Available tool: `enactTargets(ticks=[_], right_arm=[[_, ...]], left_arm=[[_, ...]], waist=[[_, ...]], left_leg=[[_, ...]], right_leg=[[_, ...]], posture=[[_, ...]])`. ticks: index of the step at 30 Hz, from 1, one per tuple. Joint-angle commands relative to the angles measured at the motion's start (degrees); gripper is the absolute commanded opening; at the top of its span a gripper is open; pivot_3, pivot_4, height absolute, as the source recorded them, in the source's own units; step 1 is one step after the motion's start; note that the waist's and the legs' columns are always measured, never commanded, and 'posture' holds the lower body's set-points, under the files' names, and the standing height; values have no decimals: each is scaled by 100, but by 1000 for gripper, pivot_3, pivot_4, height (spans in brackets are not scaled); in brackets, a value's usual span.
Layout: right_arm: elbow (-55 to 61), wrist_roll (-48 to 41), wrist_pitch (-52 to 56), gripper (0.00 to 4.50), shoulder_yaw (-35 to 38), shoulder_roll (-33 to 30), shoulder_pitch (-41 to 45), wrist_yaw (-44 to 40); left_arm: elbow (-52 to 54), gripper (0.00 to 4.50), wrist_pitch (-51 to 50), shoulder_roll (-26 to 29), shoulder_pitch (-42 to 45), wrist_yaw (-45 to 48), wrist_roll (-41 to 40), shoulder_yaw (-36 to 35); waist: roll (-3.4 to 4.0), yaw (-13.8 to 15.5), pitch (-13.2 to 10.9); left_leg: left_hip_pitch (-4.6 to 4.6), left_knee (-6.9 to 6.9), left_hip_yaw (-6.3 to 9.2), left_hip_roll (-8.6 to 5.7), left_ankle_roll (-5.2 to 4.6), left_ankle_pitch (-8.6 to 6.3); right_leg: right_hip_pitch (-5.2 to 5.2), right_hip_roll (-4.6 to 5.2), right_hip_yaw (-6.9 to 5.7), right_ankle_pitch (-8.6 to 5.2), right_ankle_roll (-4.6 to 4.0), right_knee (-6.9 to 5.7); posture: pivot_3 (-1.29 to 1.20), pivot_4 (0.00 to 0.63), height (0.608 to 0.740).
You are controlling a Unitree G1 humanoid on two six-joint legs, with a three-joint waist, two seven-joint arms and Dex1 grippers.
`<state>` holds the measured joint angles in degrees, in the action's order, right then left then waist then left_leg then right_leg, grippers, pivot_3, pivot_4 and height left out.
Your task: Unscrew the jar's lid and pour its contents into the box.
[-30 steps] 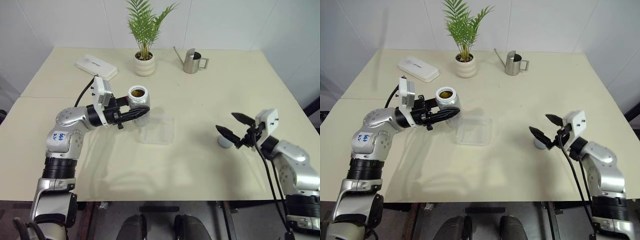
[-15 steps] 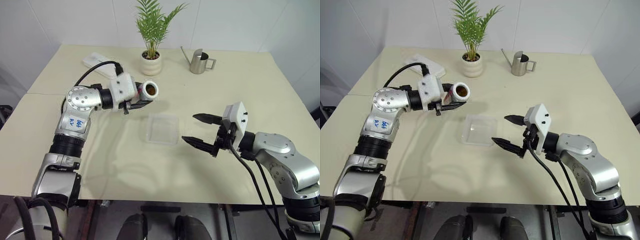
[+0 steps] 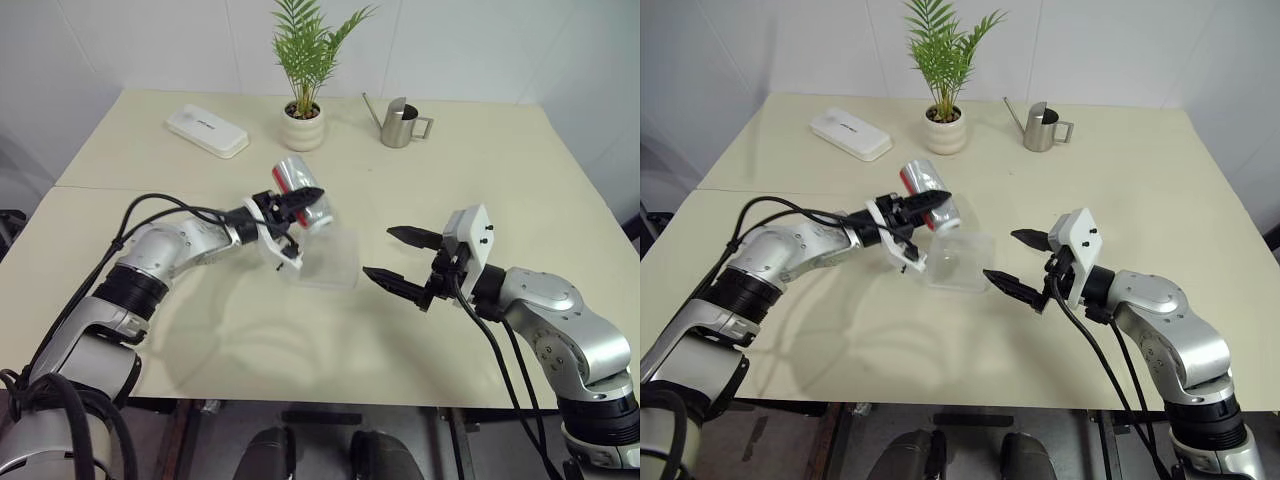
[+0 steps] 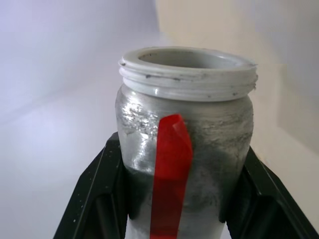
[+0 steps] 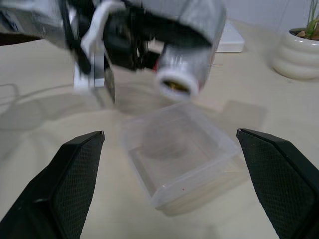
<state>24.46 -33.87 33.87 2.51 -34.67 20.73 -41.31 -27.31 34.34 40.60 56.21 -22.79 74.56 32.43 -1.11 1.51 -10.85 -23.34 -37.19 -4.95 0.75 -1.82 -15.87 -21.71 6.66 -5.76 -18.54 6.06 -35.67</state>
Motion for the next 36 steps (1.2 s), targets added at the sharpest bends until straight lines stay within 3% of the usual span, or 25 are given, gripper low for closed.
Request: enactTargets(ticks=[1,5,15,20,23,27,31,34,36], right_arm=[[79,-56,1,4484,57,79,112,78],[106,-94,59,4484,14,191,117,128],[74,-119,127,4484,44,315,174,117],[56,-130,128,4484,14,342,184,76],[79,-147,148,4484,23,343,161,53],[110,-193,191,4484,33,259,115,-43],[48,-127,124,4484,53,104,104,-264],[-62,-2,-64,4484,28,-48,95,-520],[-232,66,-225,4484,63,-122,131,-696]], left_arm=[[-47,1954,-377,53,331,-736,597,247],[-4,1954,-826,-13,411,-1435,1157,586],[581,1954,-941,194,77,-1410,1150,662],[443,1954,-680,175,125,-872,399,319],[35,1954,-199,94,44,-2,-1070,-193],[-388,1954,-64,-178,-317,2034,-3943,-1145],[-397,1954,-2430,-883,-609,4239,-7135,-2831],[-599,1954,-4035,-1092,-444,4683,-8332,-3808],[-1065,1954,-4751,-1070,-267,4461,-8804,-4457]], waist=[[0,-3,0],[0,-6,0],[0,-14,0],[0,-13,0],[0,-14,0],[0,-33,0],[0,-41,0],[0,-72,0],[-1,-102,1]], left_leg=[[-1,1,-2,1,0,0],[-1,1,-16,4,1,1],[-1,-8,-28,6,1,1],[-1,-15,-31,6,1,1],[-1,-18,-31,6,0,1],[1,-25,-31,6,1,1],[-1,-49,-31,6,-2,0],[-1,-71,-24,7,-6,-3],[6,-78,-21,8,-9,-5]], right_leg=[[-3,0,0,0,0,-1],[-14,3,0,0,0,-9],[-23,24,5,0,0,-22],[-24,24,8,0,0,-29],[-24,32,7,0,0,-30],[-23,44,-7,0,0,-31],[-17,44,-19,0,0,-38],[-3,31,-23,3,4,-43],[8,4,-20,8,13,-44]], posture=[[0,150,740],[0,150,740],[0,150,740],[0,150,740],[0,150,740],[0,150,740],[0,150,740],[0,150,740],[0,150,740]])
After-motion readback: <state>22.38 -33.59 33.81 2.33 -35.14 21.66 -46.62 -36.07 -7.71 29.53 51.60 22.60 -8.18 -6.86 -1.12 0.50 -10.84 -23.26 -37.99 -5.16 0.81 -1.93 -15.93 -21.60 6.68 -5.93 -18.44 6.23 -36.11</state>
